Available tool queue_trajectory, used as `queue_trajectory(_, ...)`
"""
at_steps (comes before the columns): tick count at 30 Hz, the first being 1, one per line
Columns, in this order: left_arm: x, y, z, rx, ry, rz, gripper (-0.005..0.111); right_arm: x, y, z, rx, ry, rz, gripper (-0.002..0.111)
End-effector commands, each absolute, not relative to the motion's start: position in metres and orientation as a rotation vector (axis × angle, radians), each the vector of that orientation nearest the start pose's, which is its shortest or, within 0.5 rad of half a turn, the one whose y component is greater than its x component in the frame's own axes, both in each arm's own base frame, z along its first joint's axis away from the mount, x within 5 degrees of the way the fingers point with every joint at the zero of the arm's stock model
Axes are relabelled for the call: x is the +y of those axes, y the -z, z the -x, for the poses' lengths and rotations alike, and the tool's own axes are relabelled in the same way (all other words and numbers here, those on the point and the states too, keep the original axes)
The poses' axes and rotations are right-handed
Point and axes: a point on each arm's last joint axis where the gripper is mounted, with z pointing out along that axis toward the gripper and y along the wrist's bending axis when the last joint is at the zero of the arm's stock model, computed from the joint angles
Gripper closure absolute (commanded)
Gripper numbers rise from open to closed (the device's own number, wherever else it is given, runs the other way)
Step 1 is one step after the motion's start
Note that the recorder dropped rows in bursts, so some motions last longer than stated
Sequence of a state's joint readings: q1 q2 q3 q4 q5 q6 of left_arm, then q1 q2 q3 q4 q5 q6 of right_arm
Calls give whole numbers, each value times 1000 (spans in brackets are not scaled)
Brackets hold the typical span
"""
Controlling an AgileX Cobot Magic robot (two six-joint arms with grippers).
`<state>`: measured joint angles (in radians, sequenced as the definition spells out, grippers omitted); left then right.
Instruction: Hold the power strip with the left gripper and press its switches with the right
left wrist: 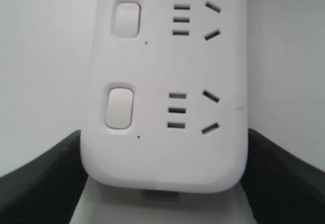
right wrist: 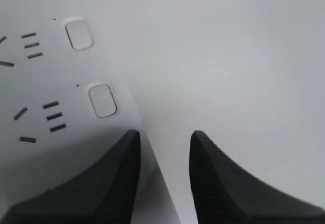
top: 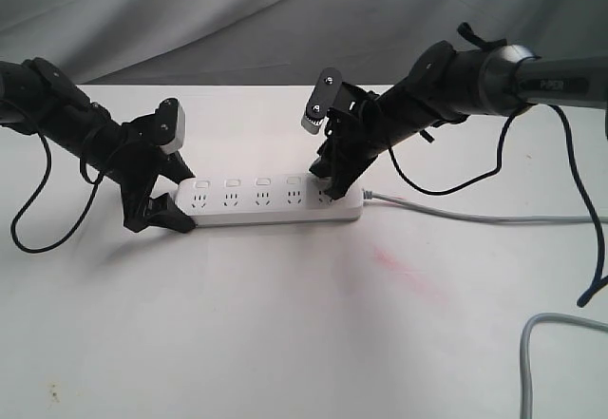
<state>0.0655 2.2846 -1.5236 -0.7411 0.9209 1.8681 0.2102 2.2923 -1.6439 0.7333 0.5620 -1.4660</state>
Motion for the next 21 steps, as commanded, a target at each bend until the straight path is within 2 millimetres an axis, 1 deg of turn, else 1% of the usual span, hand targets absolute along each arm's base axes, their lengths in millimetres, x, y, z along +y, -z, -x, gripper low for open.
queue_trajectory(1,-20,-98,-438,2073,459,-1615,54,131,-114,-467,2116,-229,1349,76)
queue_trajectory(7,-20,-98,-438,2073,459,-1615,54,130,-106,-463,2137,-241,1368,76)
queue_trajectory(12,-20,-98,-438,2073,459,-1615,54,120,-99,-460,2170,-233,1349,76)
queue_trajectory(21,-20,-98,-438,2073,459,-1615,54,113,-98,-461,2180,-225,1345,77)
